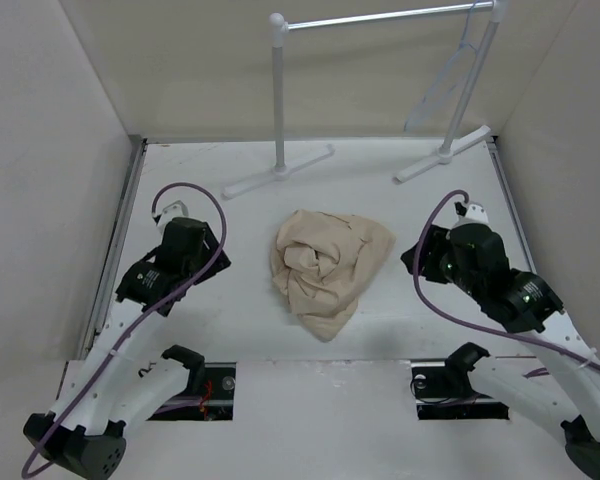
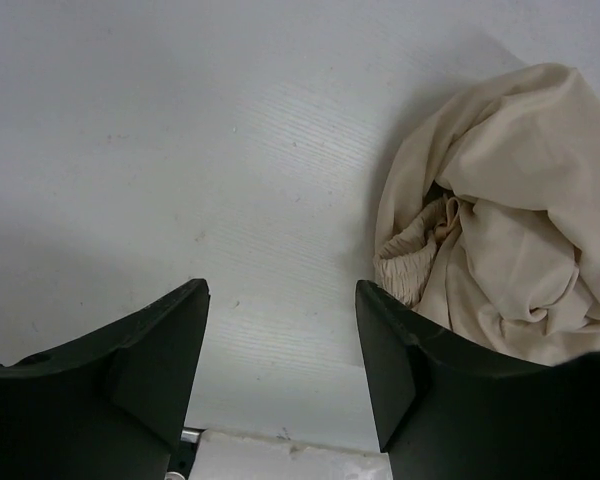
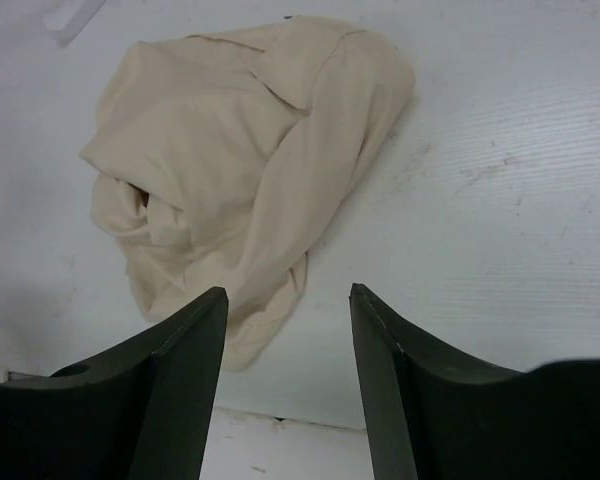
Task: Place the trousers on the hanger
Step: Flatten out the trousers at the center of the board.
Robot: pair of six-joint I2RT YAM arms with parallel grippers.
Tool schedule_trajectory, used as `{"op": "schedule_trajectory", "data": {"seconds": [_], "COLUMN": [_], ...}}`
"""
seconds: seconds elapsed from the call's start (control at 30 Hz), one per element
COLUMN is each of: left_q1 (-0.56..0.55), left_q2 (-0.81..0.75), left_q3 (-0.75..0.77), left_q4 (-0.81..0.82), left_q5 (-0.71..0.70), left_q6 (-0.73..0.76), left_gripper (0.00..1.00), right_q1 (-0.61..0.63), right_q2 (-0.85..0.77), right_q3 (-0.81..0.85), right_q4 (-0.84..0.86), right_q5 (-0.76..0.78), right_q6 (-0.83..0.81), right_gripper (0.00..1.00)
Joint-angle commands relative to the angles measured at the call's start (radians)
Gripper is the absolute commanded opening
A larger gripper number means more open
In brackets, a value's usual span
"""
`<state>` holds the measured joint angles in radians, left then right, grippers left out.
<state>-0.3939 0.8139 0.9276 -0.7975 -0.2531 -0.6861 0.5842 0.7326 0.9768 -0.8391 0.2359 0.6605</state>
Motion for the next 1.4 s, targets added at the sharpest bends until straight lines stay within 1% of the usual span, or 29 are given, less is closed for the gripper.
{"op": "schedule_trajectory", "data": {"seconds": [0.0, 0.1, 0.13, 0.17, 0.2, 0.23, 0.27, 0.3, 0.33, 0.37, 0.43, 0.47, 0.53, 0.6, 0.67, 0.73, 0.8, 0.87, 0.93, 1.03, 1.23, 1.37], "left_q1": [0.025, 0.06, 0.074, 0.094, 0.114, 0.135, 0.16, 0.184, 0.212, 0.241, 0.293, 0.313, 0.359, 0.376, 0.375, 0.376, 0.381, 0.373, 0.369, 0.369, 0.366, 0.372], "left_q2": [-0.03, -0.084, -0.094, -0.105, -0.111, -0.116, -0.12, -0.127, -0.133, -0.139, -0.165, -0.176, -0.199, -0.208, -0.213, -0.214, -0.22, -0.225, -0.225, -0.222, -0.217, -0.222], "left_q3": [-0.009, -0.047, -0.058, -0.071, -0.085, -0.099, -0.116, -0.136, -0.156, -0.176, -0.22, -0.237, -0.275, -0.295, -0.302, -0.308, -0.322, -0.341, -0.352, -0.366, -0.384, -0.397], "left_q4": [-0.02, -0.014, -0.014, -0.014, -0.014, -0.017, -0.019, -0.02, -0.023, -0.026, -0.026, -0.023, -0.014, -0.005, -0.002, 0.001, 0.006, 0.02, 0.027, 0.032, 0.047, 0.049], "left_q5": [0.034, 0.047, 0.054, 0.066, 0.08, 0.093, 0.112, 0.127, 0.143, 0.158, 0.198, 0.216, 0.27, 0.301, 0.302, 0.308, 0.321, 0.333, 0.337, 0.337, 0.342, 0.342], "left_q6": [0.0, 0.0, 0.0, 0.0, 0.0, 0.0, -0.003, -0.007, -0.015, -0.023, -0.038, -0.041, -0.056, -0.069, -0.087, -0.101, -0.122, -0.145, -0.158, -0.174, -0.194, -0.204], "left_gripper": [0.59, 0.59, 0.58, 0.55, 0.5, 0.41, 0.31, 0.22, 0.17, 0.16, 0.16, 0.18, 0.28, 0.35, 0.41, 0.44, 0.46, 0.46, 0.46, 0.46, 0.46, 0.46], "right_q1": [0.054, 0.142, 0.175, 0.217, 0.249, 0.292, 0.336, 0.382, 0.424, 0.459, 0.512, 0.525, 0.559, 0.572, 0.573, 0.573, 0.573, 0.567, 0.555, 0.544, 0.546, 0.552], "right_q2": [0.02, 0.077, 0.105, 0.138, 0.166, 0.203, 0.244, 0.29, 0.338, 0.387, 0.503, 0.546, 0.66, 0.759, 0.848, 0.93, 0.997, 1.048, 1.079, 1.128, 1.192, 1.232], "right_q3": [0.042, 0.082, 0.095, 0.111, 0.121, 0.137, 0.154, 0.174, 0.193, 0.212, 0.249, 0.266, 0.319, 0.362, 0.401, 0.442, 0.473, 0.487, 0.491, 0.511, 0.565, 0.592], "right_q4": [0.05, 0.074, 0.075, 0.078, 0.081, 0.09, 0.106, 0.126, 0.15, 0.176, 0.233, 0.251, 0.279, 0.302, 0.311, 0.301, 0.298, 0.296, 0.308, 0.311, 0.304, 0.301], "right_q5": [-0.049, -0.081, -0.086, -0.083, -0.076, -0.067, -0.058, -0.049, -0.043, -0.04, -0.046, -0.05, -0.072, -0.078, -0.086, -0.083, -0.073, -0.031, 0.02, 0.046, 0.184, 0.198], "right_q6": [-0.016, -0.012, -0.01, -0.006, -0.001, 0.004, 0.004, 0.004, 0.004, 0.002, -0.004, -0.005, -0.021, -0.05, -0.073, -0.096, -0.128, -0.137, -0.144, -0.168, -0.229, -0.246], "right_gripper": [0.54, 0.27, 0.19, 0.13, 0.1, 0.06, 0.03, 0.03, 0.03, 0.04, 0.13, 0.16, 0.27, 0.37, 0.44, 0.5, 0.53, 0.54, 0.56, 0.58, 0.58, 0.58]}}
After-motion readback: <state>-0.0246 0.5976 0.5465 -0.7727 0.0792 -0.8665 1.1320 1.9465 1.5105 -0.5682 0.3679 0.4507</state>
